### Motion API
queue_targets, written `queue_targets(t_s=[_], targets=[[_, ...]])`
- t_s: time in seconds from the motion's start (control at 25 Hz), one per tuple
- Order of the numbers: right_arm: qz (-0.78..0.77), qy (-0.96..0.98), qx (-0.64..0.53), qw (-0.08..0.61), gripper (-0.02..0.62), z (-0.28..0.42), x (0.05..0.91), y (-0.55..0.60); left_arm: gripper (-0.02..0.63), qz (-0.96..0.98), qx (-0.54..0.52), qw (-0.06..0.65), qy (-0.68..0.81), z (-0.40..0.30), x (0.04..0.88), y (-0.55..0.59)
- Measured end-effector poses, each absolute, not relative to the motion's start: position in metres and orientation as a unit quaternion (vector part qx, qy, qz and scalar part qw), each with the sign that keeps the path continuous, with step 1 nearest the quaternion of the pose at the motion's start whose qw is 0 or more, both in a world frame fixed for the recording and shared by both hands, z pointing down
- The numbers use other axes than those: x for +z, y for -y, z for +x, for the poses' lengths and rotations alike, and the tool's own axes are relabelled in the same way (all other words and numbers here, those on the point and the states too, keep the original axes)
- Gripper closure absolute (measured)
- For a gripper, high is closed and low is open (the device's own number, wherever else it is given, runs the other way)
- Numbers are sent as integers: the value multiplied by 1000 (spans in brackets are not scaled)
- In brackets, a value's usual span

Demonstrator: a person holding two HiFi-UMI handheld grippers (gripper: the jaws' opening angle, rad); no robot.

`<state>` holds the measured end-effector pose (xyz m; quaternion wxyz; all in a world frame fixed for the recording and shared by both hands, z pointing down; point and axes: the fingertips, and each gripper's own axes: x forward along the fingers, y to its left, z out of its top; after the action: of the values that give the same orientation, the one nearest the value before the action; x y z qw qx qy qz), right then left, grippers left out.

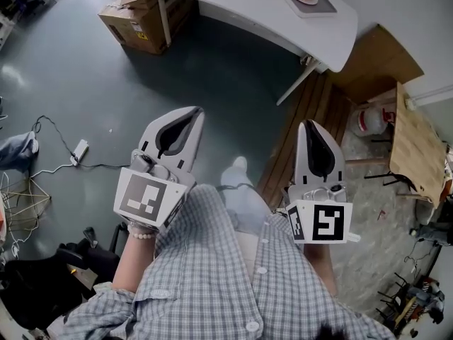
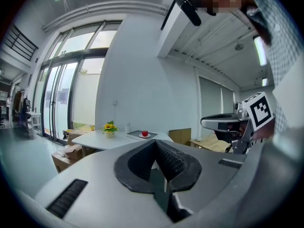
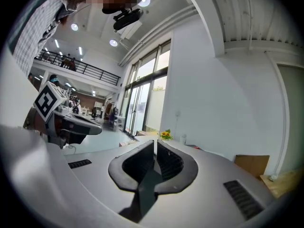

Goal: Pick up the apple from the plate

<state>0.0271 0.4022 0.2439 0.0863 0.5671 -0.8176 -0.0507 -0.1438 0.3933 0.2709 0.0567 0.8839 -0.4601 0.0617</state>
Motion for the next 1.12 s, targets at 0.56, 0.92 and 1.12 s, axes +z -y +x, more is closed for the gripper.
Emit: queue_targets(t_s=[0.56,0.92,1.12], targets=[[525,845,-66,77,561,80,236,-273,595,856,46,45,512,-95,259,-286],[524,847,-51,80,561,101,243,-242,597,852,43,54,519,-78,257,-256],[529,843,-50,82,561,99,250,-228,595,858,49,51,509,-78,263,-240]])
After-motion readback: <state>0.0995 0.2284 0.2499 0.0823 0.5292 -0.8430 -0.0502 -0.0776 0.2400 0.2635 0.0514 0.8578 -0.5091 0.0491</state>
